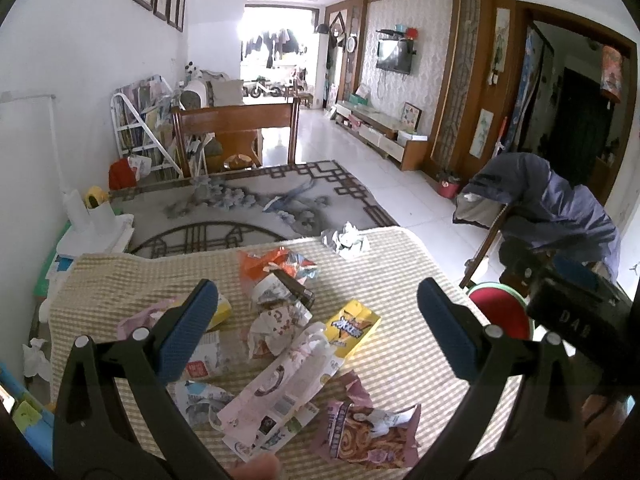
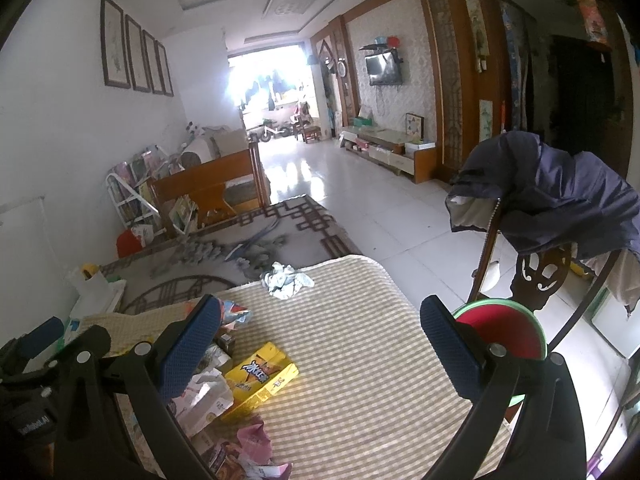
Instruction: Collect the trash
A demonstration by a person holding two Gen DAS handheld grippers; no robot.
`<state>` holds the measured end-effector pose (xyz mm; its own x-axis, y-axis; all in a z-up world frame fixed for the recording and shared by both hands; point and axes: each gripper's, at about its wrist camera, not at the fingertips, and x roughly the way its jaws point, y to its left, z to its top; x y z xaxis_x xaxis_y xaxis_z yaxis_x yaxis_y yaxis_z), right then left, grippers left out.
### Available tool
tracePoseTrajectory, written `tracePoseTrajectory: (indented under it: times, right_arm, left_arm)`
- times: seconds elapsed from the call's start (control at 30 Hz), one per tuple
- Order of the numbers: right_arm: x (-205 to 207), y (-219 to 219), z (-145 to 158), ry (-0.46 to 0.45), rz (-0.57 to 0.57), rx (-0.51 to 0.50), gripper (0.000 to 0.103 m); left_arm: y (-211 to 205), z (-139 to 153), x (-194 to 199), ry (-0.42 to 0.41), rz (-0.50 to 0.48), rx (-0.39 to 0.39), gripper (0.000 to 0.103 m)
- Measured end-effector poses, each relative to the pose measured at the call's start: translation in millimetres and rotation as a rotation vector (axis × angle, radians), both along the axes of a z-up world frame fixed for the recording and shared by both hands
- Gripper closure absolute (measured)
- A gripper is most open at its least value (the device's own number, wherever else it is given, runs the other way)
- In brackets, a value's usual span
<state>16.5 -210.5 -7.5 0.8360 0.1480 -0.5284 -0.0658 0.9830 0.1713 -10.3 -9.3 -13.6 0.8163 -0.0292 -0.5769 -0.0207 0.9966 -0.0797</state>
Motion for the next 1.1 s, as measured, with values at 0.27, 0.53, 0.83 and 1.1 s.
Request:
tracePoseTrajectory:
  times: [0.27, 0.53, 0.83, 1.1]
  right_arm:
    - [6.8, 11.4, -7.8, 0.047, 0.053, -0.003, 0.007]
    - [12.6, 42.2, -51.0, 0.226, 0.267, -0.095, 0.007]
    - [2.7, 78.4, -118.3, 0.474, 0.505, -0.139, 0.007]
    - [4.8, 92.1, -149.7, 0.587, 0.553, -0.179, 0.007]
  left_arm:
    - [12.5, -8.2, -7.4, 0.029, -0.018, -0.001, 0.005]
    - [47.5, -65.4, -40.6, 0.213, -0.082, 0.039, 0.006]
    - [63.9, -128.4, -79.6, 0.456, -0.176, 0.036, 0.011]
    - [58.8, -176.7, -74.7, 0.571, -0.186, -0.050, 0.030]
